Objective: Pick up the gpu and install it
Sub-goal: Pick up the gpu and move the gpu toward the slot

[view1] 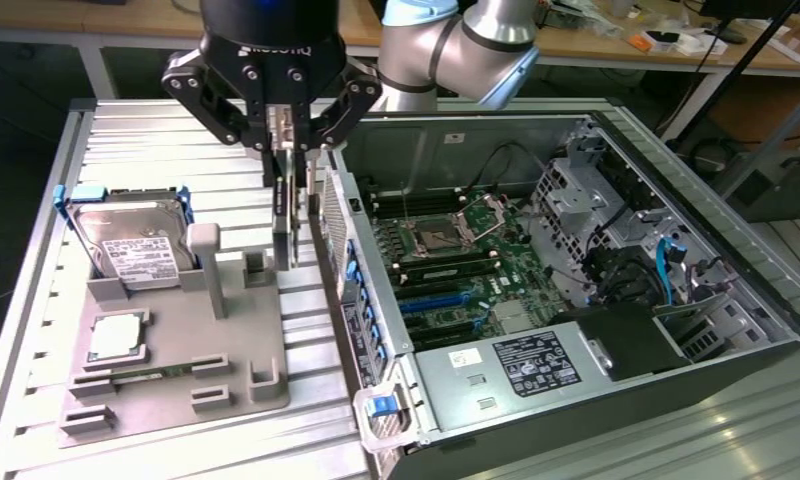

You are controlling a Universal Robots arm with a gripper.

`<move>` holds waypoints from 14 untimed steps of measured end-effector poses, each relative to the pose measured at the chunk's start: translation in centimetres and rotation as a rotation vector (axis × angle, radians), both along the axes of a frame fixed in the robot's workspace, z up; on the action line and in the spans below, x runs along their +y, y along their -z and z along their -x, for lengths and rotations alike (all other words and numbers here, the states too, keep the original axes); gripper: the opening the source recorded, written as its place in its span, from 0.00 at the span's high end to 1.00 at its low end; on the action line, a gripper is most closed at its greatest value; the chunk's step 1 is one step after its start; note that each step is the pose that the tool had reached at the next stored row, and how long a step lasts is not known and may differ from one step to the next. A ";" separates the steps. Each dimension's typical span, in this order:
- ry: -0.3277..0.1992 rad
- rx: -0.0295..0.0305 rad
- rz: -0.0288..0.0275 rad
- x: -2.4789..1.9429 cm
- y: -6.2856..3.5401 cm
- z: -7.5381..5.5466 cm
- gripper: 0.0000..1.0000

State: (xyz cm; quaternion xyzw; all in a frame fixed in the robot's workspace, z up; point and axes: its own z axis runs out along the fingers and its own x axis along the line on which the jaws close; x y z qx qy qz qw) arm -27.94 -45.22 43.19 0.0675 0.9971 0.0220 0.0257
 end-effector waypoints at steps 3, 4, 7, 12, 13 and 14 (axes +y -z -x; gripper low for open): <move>0.000 0.0000 0.0000 0.00 0.00 -0.3 0.73; 0.000 0.0001 0.0001 0.00 0.00 -0.3 0.73; 0.000 0.0000 0.0000 0.00 0.00 -0.6 0.73; 0.000 0.0000 0.0000 0.00 0.00 -0.9 0.73; 0.000 0.0000 0.0000 0.00 0.00 -1.0 0.73; 0.000 0.0000 0.0000 0.00 0.00 -1.0 0.73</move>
